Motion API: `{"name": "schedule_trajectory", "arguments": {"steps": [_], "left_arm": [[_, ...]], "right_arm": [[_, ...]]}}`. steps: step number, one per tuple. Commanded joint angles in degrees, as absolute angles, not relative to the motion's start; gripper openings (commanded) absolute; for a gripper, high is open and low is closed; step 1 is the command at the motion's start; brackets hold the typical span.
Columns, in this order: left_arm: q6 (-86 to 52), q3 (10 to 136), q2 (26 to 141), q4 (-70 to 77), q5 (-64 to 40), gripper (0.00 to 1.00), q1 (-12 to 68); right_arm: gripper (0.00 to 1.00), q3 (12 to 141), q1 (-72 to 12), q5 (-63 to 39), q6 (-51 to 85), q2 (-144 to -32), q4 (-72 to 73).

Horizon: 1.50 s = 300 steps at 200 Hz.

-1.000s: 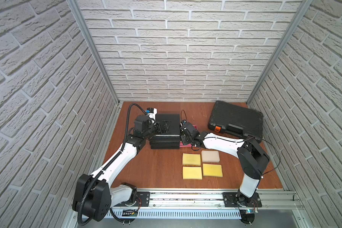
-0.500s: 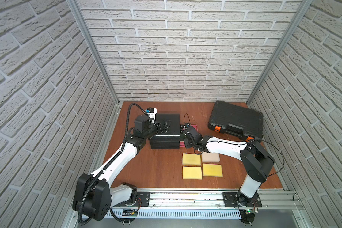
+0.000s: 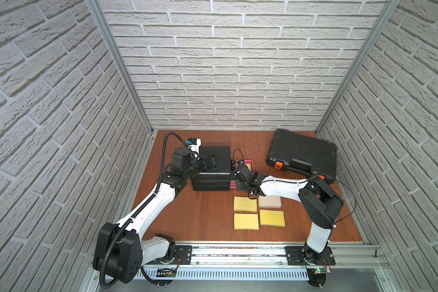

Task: Take the sponge out of the drawer
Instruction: Pick up the sponge from the drawer.

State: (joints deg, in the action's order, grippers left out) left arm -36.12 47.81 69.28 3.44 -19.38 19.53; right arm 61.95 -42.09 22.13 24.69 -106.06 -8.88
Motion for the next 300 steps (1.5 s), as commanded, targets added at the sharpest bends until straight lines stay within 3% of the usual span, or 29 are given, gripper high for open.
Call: {"name": "schedule_trajectory", "arguments": {"steps": [1, 43, 79, 105, 160, 247, 300], "left_arm": [[-37.13, 46.04, 69.67, 0.62, -19.72, 0.98, 19.16], [-37.08, 46.05, 69.84, 0.66, -19.59, 0.98, 19.16], [-37.25, 46.23, 70.07, 0.80, -19.78, 0.98, 19.24], [-37.20, 46.22, 69.92, 0.72, -19.67, 0.98, 19.16], [-37.22, 46.37, 68.92, 0.40, -19.77, 0.98, 19.18], [-39.07, 47.45, 65.37, -0.80, -21.91, 0.98, 19.16], [-46.74, 49.02, 64.83, 3.94, -36.95, 0.96, 19.24]], "right_arm": [[0.43, 63.31, -41.76, 23.40, 26.32, -107.70, -7.18], [0.40, 65.28, -41.75, 25.91, 27.77, -110.21, -10.71], [0.17, 64.94, -41.60, 26.39, 28.21, -109.97, -10.92], [0.08, 64.65, -41.58, 25.14, 27.06, -108.98, -9.84], [0.04, 63.63, -41.00, 19.17, 22.06, -101.44, -7.59], [0.03, 58.51, -40.34, 24.23, 16.90, -84.43, -13.30], [0.03, 55.02, -40.18, 14.46, 5.84, -74.55, -12.41]]}}
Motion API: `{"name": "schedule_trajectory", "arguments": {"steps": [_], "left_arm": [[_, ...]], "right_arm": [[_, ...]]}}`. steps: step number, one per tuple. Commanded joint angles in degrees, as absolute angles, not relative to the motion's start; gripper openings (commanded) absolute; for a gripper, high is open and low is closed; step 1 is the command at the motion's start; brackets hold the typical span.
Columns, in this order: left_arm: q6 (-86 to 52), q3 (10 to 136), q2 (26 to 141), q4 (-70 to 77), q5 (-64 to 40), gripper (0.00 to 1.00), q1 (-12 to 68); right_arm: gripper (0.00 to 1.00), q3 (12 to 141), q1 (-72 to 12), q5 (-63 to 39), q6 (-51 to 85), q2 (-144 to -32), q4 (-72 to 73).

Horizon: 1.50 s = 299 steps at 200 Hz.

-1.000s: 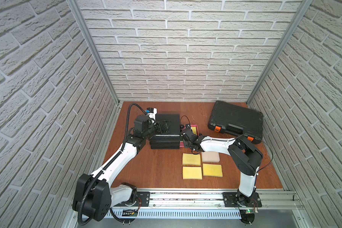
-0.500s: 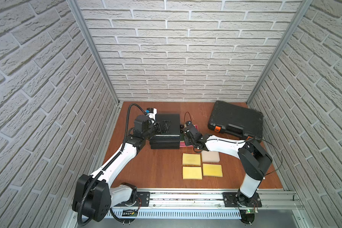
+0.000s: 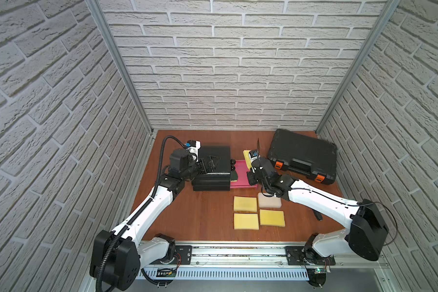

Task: Take the sponge out of the drawer
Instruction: Pick up the sponge from the drawer.

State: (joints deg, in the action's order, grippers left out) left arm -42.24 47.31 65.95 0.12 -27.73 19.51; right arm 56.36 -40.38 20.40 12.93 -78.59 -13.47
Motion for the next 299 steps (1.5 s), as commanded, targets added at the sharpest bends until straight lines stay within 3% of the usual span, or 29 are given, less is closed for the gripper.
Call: {"name": "schedule_trajectory", "arguments": {"steps": [1, 86, 179, 221, 244, 299], "left_arm": [[-46.75, 49.03, 64.72, 3.90, -37.06, 0.96, 19.25], [-51.29, 49.13, 65.69, 2.88, -43.73, 0.90, 19.63], [-57.13, 50.39, 68.06, 6.45, -48.78, 0.87, 23.23], [-57.23, 50.20, 70.49, 7.14, -48.09, 0.77, 24.21], [-58.20, 50.72, 71.78, 8.83, -48.94, 0.66, 24.82], [-58.18, 51.59, 73.22, 9.76, -49.57, 0.20, 26.33]], "right_arm": [[0.03, 55.02, -40.17, 14.17, 5.73, -74.45, -12.49], [0.03, 54.08, -40.25, -6.25, -6.68, -62.36, -19.25], [0.03, 56.68, -40.43, -13.51, -11.88, -62.46, -22.28], [0.04, 56.37, -40.52, -14.20, -11.83, -61.56, -21.58], [0.04, 56.49, -40.59, -14.69, -11.97, -61.86, -21.62], [0.04, 55.72, -40.87, -13.42, -11.64, -61.07, -20.76]]}}
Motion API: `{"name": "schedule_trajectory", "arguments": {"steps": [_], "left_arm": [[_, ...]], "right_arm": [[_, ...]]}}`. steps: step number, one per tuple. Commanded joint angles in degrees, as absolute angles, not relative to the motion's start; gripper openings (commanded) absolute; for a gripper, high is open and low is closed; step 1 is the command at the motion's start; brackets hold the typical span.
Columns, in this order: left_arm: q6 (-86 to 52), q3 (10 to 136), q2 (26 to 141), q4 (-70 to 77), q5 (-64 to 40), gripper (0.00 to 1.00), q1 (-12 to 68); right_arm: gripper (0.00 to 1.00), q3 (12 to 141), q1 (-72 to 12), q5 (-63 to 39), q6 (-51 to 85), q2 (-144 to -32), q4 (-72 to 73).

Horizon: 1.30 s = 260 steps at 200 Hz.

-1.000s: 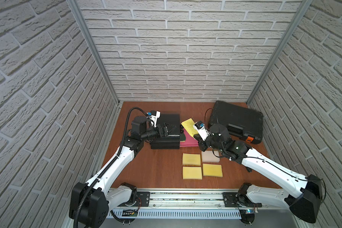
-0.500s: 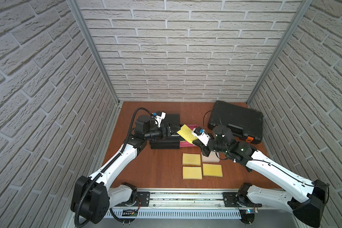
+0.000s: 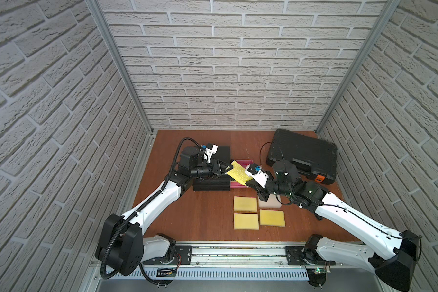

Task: Take the sponge out of the drawer
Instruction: Pick up the sponge from the drawer.

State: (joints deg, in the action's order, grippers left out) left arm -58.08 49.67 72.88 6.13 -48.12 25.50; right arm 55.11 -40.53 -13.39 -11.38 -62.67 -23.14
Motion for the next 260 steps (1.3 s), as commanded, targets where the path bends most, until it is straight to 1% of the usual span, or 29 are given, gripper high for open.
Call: {"name": "schedule_trajectory", "arguments": {"steps": [1, 9, 13, 50, 67, 86, 93, 105, 133, 141, 147, 164, 211, 260], "left_arm": [[-58.23, 51.59, 73.26, 9.85, -49.61, 0.19, 26.35], [-58.25, 51.62, 73.35, 10.04, -49.61, 0.09, 26.71], [-58.28, 51.68, 73.31, 10.08, -49.53, 0.00, 26.92], [-58.19, 51.41, 73.17, 10.11, -48.87, 0.00, 27.47], [-58.23, 51.16, 72.96, 10.37, -48.79, 0.00, 27.58], [-57.84, 50.90, 72.52, 10.37, -48.01, 0.00, 27.54], [-57.73, 50.88, 72.38, 10.33, -47.78, 0.00, 27.59], [-57.15, 50.70, 71.92, 10.10, -46.97, 0.00, 27.55], [-54.58, 50.16, 68.97, 6.98, -42.13, 0.00, 27.51], [-54.11, 49.75, 67.74, 6.60, -40.85, 0.00, 27.51], [-53.88, 49.42, 66.69, 6.53, -39.87, 0.00, 27.53], [-52.95, 48.42, 63.75, 5.96, -37.15, 0.00, 27.51], [-50.60, 46.12, 57.15, 2.88, -29.66, 0.00, 27.51], [-51.28, 42.77, 51.93, 3.56, -23.20, 0.00, 27.49]], "right_arm": [[0.04, 55.72, -40.87, -13.39, -11.62, -61.08, -20.75], [0.04, 55.72, -40.87, -13.04, -11.61, -61.08, -20.67], [0.04, 55.72, -40.87, -12.74, -11.53, -61.15, -20.57], [0.05, 56.21, -40.94, -11.47, -10.60, -62.80, -20.10], [0.08, 56.51, -40.96, -10.26, -10.04, -63.36, -20.04], [0.13, 56.85, -40.96, -8.69, -9.08, -63.66, -19.69], [0.19, 56.93, -40.96, -8.10, -8.61, -63.64, -19.52], [0.34, 57.04, -40.95, -6.29, -7.41, -63.68, -19.22], [0.62, 57.08, -40.96, -0.10, -3.75, -62.74, -17.91], [0.75, 56.75, -40.96, 0.82, -3.03, -62.25, -17.16], [0.82, 56.48, -40.91, 1.53, -2.38, -61.90, -16.41], [0.93, 55.99, -40.83, 3.14, -0.75, -60.88, -14.77], [0.96, 56.25, -40.78, 10.38, 3.87, -58.89, -13.97], [0.97, 57.31, -40.61, 15.25, 6.28, -59.58, -16.61]]}}
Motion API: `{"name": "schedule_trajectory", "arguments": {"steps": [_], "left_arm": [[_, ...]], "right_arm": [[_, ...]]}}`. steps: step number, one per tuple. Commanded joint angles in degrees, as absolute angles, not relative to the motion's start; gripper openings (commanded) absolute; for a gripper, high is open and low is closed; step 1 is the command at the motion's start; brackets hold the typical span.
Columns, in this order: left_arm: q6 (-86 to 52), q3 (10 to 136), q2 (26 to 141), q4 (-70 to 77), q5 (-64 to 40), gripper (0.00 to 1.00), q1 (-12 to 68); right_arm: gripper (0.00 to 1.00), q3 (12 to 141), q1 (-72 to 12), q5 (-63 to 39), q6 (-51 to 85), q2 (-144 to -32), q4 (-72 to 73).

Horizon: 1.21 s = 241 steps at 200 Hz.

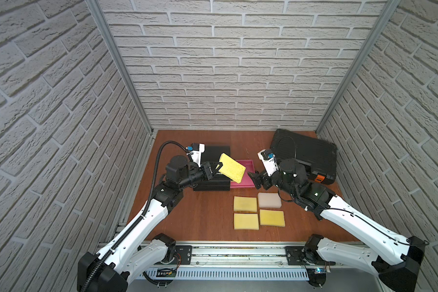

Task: Take the sponge out of the drawer
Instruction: Pick up the sponge from the drawer, then place the sponge at the center of the board.

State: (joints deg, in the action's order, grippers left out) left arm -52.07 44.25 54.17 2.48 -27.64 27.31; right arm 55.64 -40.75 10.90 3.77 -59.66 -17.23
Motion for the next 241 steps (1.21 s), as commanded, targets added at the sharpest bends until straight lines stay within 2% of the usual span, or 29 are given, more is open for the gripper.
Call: {"name": "schedule_trajectory", "arguments": {"steps": [1, 84, 169, 241], "left_arm": [[-51.30, 42.74, 51.85, 3.58, -23.11, 0.00, 27.50], [-53.83, 37.34, 44.14, 2.93, -17.12, 0.00, 28.21], [-54.69, 32.43, 35.43, -3.94, -11.71, 0.00, 29.66], [-57.34, 26.62, 26.36, -8.88, -7.38, 0.00, 31.02]], "right_arm": [[0.97, 57.31, -40.61, 15.27, 6.30, -59.59, -16.61], [0.99, 57.04, -39.94, 18.42, 8.55, -61.18, -16.28], [1.00, 56.69, -38.11, 22.11, 12.79, -62.53, -16.17], [1.00, 55.99, -35.87, 21.13, 15.46, -64.34, -15.05]]}}
